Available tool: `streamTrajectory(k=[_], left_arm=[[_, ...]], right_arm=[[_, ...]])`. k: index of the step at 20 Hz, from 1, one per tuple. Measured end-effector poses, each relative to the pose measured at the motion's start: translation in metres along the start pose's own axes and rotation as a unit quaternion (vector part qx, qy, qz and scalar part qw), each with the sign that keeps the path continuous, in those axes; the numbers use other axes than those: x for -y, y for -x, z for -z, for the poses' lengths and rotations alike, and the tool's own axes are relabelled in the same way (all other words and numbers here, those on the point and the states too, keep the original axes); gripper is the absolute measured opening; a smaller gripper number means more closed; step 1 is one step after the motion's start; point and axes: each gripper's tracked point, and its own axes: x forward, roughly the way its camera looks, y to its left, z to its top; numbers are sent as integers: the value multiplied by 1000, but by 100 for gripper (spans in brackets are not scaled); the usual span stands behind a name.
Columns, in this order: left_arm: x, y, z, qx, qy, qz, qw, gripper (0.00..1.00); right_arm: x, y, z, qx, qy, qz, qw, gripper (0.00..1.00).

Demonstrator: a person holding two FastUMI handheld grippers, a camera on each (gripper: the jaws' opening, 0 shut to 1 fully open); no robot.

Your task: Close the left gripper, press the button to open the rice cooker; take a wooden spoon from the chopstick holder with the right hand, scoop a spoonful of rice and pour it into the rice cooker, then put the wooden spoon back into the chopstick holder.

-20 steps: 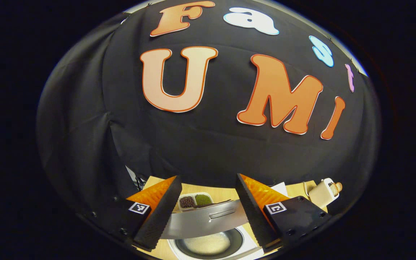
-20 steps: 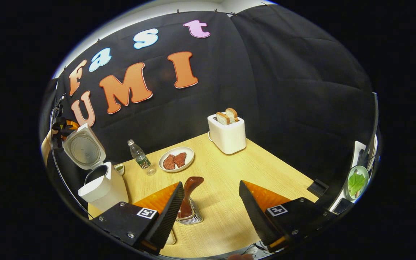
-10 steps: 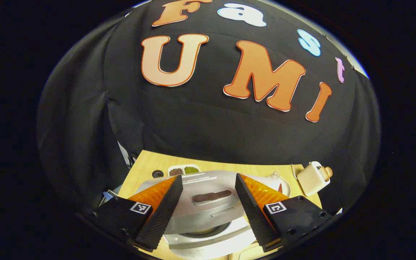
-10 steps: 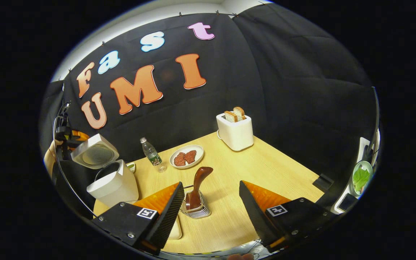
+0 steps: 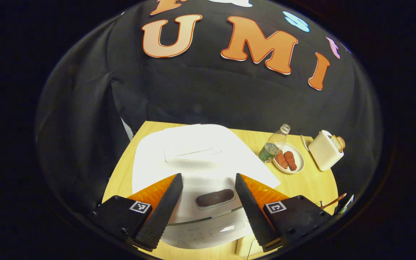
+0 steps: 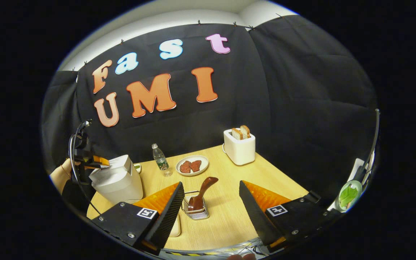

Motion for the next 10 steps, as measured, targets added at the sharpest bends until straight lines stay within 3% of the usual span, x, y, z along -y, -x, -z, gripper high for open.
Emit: streamTrajectory(k=[5,10], left_arm=[[-2,-7,11,11,-21,-12,1000,100],[-3,-12,15,18,-29,-22,999,100]], right_arm=[[-10,21,-46,46,17,-12,999,95],[-9,26,-47,51,10,-18,998,95]])
